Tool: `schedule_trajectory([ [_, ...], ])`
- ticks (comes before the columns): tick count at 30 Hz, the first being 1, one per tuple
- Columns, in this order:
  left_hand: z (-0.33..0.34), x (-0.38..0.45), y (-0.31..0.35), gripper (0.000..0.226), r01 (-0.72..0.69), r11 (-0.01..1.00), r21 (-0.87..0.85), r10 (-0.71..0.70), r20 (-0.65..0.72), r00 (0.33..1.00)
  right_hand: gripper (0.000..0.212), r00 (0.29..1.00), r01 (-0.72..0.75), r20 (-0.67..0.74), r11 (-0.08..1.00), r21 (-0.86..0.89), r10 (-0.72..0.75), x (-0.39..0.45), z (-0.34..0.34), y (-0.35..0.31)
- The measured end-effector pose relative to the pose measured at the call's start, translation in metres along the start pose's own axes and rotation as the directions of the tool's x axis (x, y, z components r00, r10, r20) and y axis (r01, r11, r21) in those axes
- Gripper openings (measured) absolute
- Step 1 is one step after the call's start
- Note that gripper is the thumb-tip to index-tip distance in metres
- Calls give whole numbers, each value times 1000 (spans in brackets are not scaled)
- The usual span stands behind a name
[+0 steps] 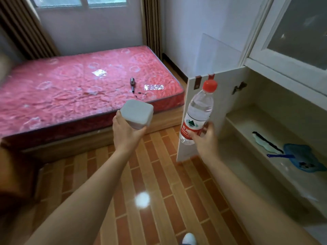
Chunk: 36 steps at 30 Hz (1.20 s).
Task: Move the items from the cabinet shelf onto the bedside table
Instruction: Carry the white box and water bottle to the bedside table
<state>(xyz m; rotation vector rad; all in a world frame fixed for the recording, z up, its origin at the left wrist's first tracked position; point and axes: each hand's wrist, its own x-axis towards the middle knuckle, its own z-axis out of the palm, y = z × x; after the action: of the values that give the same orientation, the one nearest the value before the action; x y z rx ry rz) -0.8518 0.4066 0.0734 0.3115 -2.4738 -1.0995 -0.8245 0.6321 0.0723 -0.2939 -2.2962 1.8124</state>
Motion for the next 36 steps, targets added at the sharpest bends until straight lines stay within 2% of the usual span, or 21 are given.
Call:
schedule_trajectory([
  [5,-62,-46,-31,101,107,992,69,-95,-155,983,53,979,68,193,998,3,-67,-35,36,-6],
  [9,-98,-106,-43,102,241,966,94,-207,-283,937,56,938,78,337,996,38,-86,-66,47,-2],
  [14,-130,-189,-47,104,388,916,104,-313,-418,853,54,846,126,511,988,93,-156,-112,45,1],
  [20,-172,-262,-47,103,513,853,90,-399,-520,755,52,717,195,668,977,85,-201,-170,51,10],
  [27,-216,-314,-61,101,605,791,93,-427,-624,654,52,601,241,762,964,115,-241,-230,71,3],
  [36,-257,-355,-82,103,671,734,108,-454,-657,602,55,523,257,818,959,119,-241,-285,92,1],
])
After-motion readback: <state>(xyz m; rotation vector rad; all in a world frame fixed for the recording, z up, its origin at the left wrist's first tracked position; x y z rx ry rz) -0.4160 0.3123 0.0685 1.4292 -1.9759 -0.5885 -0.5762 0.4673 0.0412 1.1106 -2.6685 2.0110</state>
